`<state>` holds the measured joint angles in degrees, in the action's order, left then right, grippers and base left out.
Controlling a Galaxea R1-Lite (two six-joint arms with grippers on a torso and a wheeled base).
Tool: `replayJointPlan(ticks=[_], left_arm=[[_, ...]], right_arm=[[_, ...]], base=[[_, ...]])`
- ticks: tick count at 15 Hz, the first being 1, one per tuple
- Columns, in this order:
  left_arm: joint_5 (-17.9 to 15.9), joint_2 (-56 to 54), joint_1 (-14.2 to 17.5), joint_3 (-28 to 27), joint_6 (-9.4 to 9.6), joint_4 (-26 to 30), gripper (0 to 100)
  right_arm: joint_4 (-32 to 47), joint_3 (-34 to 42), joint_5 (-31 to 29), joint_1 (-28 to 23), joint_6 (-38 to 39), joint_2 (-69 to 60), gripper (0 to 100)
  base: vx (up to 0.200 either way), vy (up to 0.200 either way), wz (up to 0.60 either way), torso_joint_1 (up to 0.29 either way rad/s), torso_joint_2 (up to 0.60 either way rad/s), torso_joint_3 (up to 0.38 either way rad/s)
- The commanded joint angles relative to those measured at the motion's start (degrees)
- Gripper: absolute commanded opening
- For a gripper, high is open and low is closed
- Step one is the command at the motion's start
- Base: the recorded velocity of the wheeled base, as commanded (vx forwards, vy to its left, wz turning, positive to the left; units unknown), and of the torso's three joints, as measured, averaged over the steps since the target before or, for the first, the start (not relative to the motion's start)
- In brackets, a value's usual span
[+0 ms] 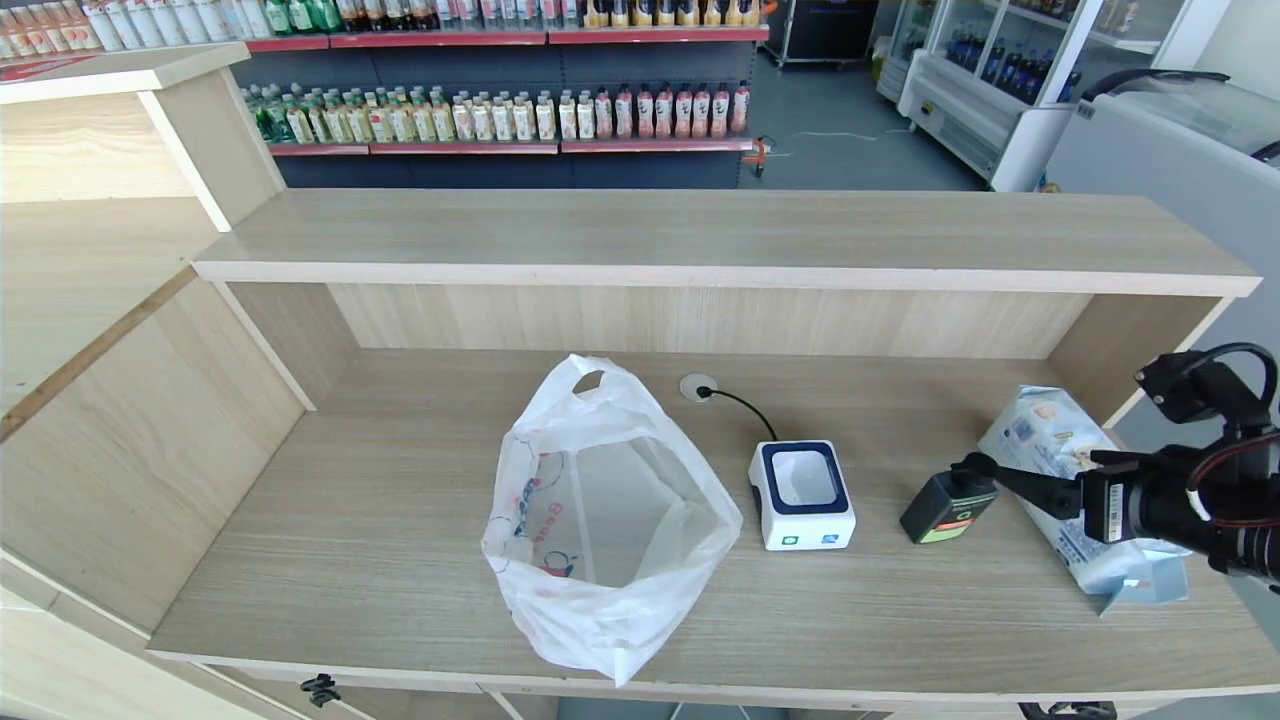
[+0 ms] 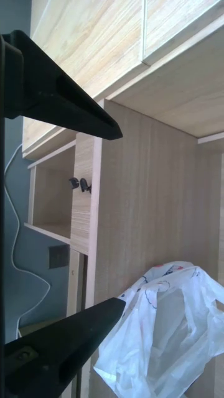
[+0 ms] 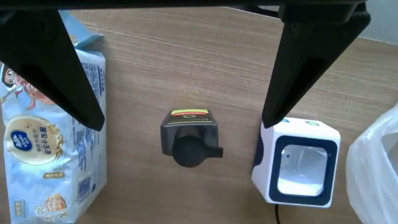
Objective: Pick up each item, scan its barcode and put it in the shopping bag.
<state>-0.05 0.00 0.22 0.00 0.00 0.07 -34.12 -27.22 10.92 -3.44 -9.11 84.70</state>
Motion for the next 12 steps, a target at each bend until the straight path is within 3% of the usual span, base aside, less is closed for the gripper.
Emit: replayJointPlan(ticks=[1,8,12], left_arm=[[-0.04,0.00,0.04,0.00,0.00,0.01,100],[0.05,0.00,0.04,0.00,0.00,0.01,100],[-0.04,0.00,0.04,0.00,0.00,0.01,100]], right_arm=[[0.02,3.40,0.15,-2.19,-0.65,2.75,100],[-1.03,5.34,1.56,-3.86,-1.26,8.29,100],[-11.14,5.60,6.39,-4.12,-4.52,16.20,100]], base=[[0.000,0.000,0.00,0.000,0.00,0.000],[0.000,0.000,0.00,0.000,0.00,0.000],[0.000,0.000,0.00,0.000,0.00,0.000]])
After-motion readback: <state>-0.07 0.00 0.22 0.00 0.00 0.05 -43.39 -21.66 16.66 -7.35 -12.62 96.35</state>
